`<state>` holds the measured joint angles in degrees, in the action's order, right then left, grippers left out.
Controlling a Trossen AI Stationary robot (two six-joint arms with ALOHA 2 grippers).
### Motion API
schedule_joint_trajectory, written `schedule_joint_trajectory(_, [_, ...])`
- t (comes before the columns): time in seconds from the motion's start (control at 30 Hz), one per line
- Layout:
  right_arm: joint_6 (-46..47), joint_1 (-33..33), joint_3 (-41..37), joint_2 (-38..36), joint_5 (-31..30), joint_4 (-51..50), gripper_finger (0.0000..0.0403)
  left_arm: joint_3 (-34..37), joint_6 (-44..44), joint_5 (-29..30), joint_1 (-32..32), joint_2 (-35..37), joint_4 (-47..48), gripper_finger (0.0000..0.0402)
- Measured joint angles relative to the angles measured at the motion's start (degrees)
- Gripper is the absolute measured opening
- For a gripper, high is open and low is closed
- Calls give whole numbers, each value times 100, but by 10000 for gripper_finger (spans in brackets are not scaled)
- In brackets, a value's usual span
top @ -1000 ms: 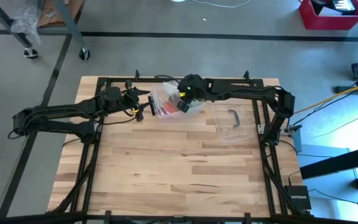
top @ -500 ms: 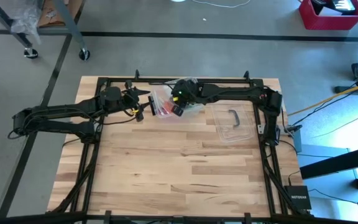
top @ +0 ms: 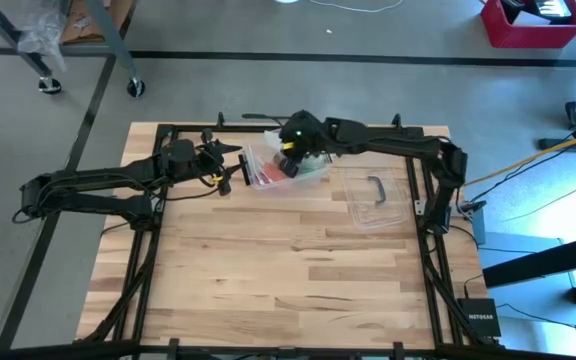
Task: Roll bandage
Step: Put the transparent zip bag into the transparent bin, then close the transparent bin
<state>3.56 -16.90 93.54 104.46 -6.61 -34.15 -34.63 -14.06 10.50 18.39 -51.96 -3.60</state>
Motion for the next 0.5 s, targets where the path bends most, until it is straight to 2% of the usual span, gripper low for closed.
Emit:
schedule_joint_trajectory(0.1, [99,93,216,-328,180,-764,95,0,-41,0,0,0,-2,208])
schedule_joint_trajectory(0.33, [398,603,244,-1261,33,-2671,95,-2,-102,-38,0,0,-1,208])
schedule_joint_trajectory(0.5, [801,1115,244,-1464,-635,-3740,95,-4,11,-575,0,0,-2,208])
